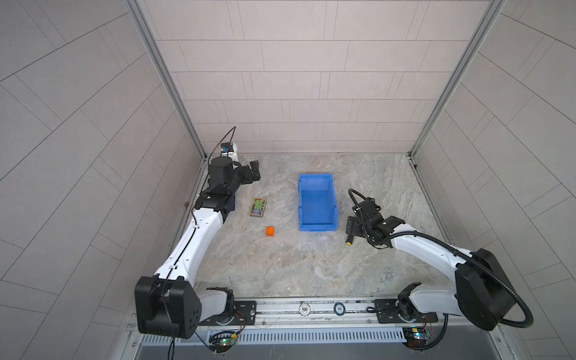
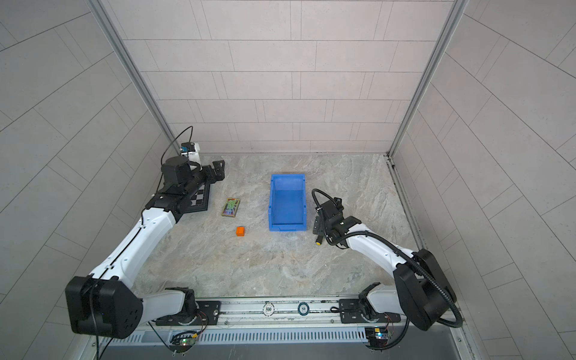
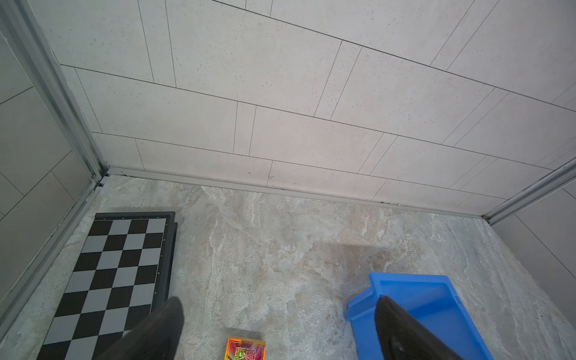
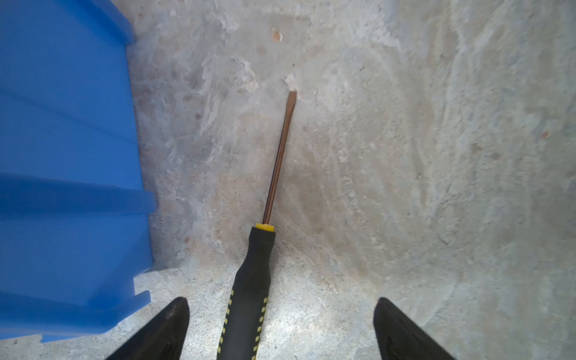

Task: Put the screwdriver in the bin
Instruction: Pick up the screwdriver from the center of the table.

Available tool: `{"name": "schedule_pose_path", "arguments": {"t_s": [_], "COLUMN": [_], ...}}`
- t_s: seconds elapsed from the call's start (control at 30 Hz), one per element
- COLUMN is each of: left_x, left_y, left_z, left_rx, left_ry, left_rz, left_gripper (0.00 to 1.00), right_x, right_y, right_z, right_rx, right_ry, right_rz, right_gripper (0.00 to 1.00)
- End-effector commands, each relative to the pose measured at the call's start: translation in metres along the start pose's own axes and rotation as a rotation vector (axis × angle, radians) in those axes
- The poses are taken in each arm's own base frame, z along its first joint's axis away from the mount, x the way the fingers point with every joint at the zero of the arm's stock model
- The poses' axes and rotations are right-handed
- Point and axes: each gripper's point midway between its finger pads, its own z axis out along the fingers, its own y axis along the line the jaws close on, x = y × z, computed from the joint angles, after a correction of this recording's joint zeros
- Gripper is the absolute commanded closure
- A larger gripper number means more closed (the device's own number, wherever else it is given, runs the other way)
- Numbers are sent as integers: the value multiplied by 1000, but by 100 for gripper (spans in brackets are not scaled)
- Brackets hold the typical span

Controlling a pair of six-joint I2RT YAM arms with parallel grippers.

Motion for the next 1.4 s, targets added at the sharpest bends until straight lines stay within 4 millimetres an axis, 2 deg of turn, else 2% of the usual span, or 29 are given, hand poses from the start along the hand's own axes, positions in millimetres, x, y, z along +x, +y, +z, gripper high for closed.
{"name": "schedule_pose_path", "arguments": {"t_s": [0.0,0.07,0.17,0.67,0.83,1.2,1.3,1.37], "left_x": [-4,-4,-2,-1,-2,-3,-3,-3], "left_y": [1,2,3,6,9,11,12,12], "left_z": [-7,-7,-7,-6,-8,-10,-10,-9], "left_rx": [-18,-24,-23,-45,-60,-74,-79,-80], "left_ry": [-18,-15,-12,4,1,3,3,6], "left_rz": [26,30,35,45,57,63,65,65], "left_gripper": [0,0,0,1,0,1,1,0], "right_x": [4,6,8,27,30,38,40,39], "right_y": [3,4,6,16,14,6,5,3], "right_z": [4,7,13,44,46,49,50,49], "right_rx": [16,20,20,0,7,43,48,53], "right_ry": [7,13,18,88,88,108,111,108], "right_rz": [58,55,53,69,79,81,80,79], "right_gripper": [10,18,35,47,58,60,62,67]}}
